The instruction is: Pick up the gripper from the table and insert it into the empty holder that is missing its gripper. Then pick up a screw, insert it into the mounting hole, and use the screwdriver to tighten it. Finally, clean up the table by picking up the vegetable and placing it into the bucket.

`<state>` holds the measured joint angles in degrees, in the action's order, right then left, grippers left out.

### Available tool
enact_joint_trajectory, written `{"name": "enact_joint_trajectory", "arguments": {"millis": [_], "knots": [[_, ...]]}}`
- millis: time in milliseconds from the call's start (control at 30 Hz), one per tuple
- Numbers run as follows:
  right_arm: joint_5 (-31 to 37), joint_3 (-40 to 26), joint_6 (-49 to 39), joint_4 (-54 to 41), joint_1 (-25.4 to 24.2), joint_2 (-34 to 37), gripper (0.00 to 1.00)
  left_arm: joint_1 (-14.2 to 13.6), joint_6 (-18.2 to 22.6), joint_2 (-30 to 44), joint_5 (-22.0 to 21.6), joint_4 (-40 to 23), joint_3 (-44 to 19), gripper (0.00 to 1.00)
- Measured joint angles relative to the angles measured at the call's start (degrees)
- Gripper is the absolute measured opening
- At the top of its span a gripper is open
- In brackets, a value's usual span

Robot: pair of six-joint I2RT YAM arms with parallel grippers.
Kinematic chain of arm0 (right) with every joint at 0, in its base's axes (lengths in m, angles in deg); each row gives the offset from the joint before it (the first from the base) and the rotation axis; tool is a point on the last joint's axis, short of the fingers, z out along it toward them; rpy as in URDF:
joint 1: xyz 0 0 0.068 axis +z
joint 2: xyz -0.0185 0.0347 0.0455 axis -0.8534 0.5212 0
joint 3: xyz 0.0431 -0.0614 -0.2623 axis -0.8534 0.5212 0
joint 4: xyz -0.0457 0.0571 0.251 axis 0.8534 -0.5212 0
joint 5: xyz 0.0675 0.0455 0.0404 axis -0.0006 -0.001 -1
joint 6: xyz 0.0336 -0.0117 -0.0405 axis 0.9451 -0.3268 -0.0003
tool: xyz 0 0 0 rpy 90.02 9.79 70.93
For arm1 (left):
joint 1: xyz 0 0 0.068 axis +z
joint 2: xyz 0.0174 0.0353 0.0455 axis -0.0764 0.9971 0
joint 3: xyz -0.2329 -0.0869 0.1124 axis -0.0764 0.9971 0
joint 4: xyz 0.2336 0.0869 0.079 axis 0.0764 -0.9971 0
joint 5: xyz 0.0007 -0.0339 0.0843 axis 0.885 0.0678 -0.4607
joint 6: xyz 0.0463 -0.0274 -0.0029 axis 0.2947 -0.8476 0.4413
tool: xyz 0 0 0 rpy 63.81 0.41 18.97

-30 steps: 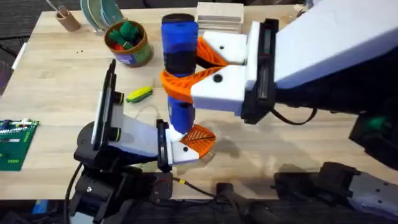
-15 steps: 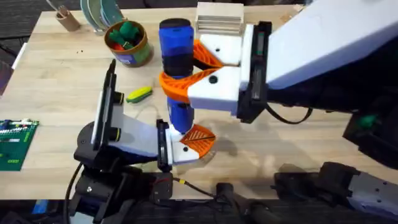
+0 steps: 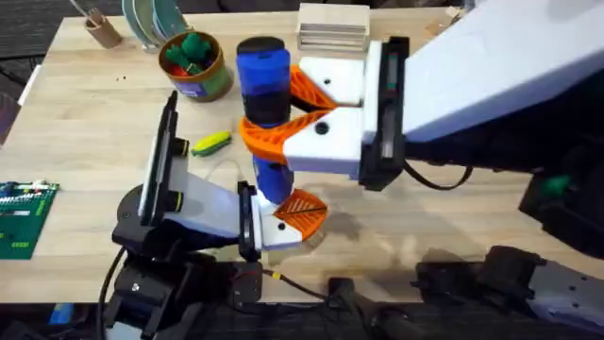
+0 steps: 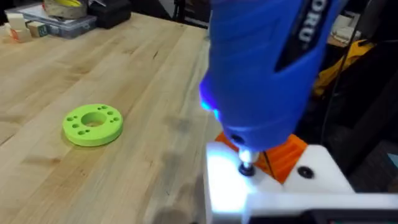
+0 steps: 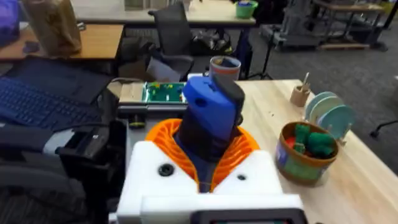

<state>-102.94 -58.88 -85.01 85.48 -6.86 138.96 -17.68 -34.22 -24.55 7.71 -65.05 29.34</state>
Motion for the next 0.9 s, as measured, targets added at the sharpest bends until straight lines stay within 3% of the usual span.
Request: {"name": "enact_joint_trajectory", "arguments": {"millis": [267, 400, 500, 700, 900], "knots": [[0.15, 0.28, 0.00, 6.43, -3.46, -4.36, 0.093, 0.00, 0.30, 0.00, -0.02, 0.00, -0.01, 0.009], [0.46, 0.28, -2.46, 1.78, -6.77, -5.54, 0.091, 0.00, 0.30, 0.00, -0.02, 0.00, -0.01, 0.009], [5.27, 0.28, -8.31, -4.53, -8.70, -4.10, 0.090, 0.00, 0.31, 0.00, -0.01, 0.00, 0.01, 0.009], [21.58, 0.28, -26.92, -6.57, -16.78, 5.49, 0.089, 0.00, 0.32, 0.00, -0.02, 0.00, -0.01, 0.009], [28.93, 0.28, -46.02, -6.45, -26.52, 19.61, 0.088, 0.00, 0.32, -0.01, -0.02, 0.00, -0.01, 0.009]]}}
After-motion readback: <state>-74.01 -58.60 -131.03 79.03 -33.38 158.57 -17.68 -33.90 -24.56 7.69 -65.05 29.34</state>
